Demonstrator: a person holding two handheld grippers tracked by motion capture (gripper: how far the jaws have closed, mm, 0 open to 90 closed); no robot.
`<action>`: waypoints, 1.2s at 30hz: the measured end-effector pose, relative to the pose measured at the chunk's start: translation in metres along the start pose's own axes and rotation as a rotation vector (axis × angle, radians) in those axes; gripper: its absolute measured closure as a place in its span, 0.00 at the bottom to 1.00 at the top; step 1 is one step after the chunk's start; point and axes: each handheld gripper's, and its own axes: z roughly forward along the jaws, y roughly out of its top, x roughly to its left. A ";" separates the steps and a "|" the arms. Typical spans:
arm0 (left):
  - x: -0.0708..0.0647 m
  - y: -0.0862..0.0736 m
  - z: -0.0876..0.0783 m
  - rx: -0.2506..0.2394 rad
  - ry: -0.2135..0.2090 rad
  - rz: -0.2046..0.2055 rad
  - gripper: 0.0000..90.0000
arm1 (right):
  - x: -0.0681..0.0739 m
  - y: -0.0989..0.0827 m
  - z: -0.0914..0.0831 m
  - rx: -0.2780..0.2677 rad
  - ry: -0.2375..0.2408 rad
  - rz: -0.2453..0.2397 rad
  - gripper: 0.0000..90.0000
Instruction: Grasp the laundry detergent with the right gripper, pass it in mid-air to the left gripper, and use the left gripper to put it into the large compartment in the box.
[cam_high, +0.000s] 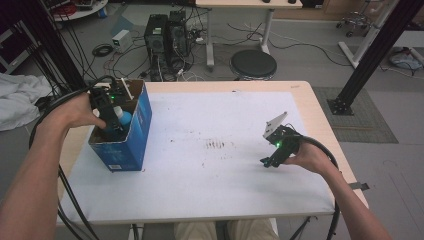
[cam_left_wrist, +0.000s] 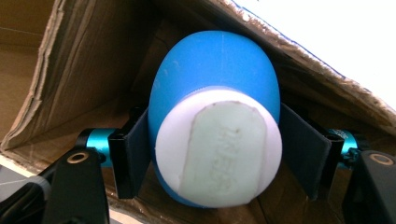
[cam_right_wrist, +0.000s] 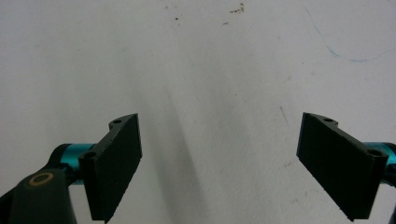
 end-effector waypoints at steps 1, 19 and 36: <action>0.000 0.000 -0.001 0.001 0.003 0.004 0.33 | 0.000 0.000 0.000 -0.002 -0.001 -0.003 0.15; -0.003 0.005 -0.039 0.004 0.097 0.007 0.24 | 0.001 -0.001 -0.004 -0.005 -0.008 0.000 0.15; -0.058 0.061 -0.080 -0.102 0.111 0.199 0.22 | 0.004 0.004 -0.003 -0.009 -0.003 -0.002 0.15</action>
